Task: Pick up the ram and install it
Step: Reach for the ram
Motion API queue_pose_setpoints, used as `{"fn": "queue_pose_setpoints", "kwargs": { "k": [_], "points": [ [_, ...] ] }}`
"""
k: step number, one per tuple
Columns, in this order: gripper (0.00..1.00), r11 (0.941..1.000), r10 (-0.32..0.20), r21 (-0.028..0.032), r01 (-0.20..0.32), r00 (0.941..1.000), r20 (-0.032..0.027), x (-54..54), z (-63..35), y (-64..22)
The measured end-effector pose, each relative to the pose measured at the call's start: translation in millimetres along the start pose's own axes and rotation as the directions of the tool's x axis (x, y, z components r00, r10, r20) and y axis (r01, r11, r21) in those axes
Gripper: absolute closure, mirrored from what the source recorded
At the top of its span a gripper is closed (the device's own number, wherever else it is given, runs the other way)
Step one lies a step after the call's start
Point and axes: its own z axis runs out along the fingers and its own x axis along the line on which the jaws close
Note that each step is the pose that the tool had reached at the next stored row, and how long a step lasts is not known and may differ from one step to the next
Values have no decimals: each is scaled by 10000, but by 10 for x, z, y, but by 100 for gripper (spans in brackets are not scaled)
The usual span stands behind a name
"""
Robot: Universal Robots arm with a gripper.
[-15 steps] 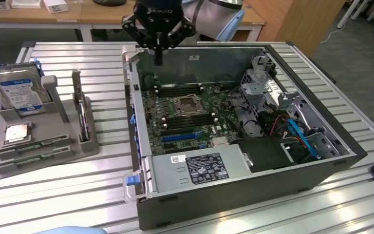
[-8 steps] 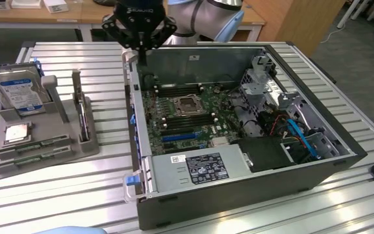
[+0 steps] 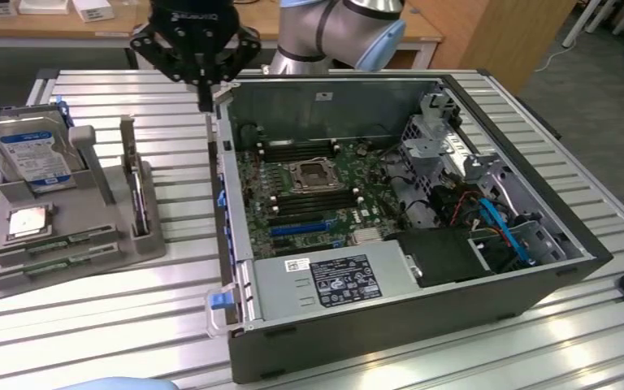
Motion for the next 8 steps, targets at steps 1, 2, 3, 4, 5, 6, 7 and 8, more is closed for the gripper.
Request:
{"fn": "queue_pose_setpoints", "kwargs": {
  "k": [1,2,3,4,5,6,7,8],
  "points": [
    [90,10000,1,0,-1,10000,0,45,0,-3],
    [90,10000,0,0,0,10000,0,90,-1,-6],
    [90,10000,-2,1,2,10000,0,134,-1,-10],
    [90,10000,-1,1,1,10000,0,178,-2,-13],
    [90,10000,1,0,-1,10000,0,227,-2,-17],
    [90,10000,0,0,0,10000,0,272,-2,-20],
    [90,10000,-1,0,1,10000,1,316,-2,-24],
    [90,10000,-2,0,2,10000,0,361,-3,-27]
  ]
}}
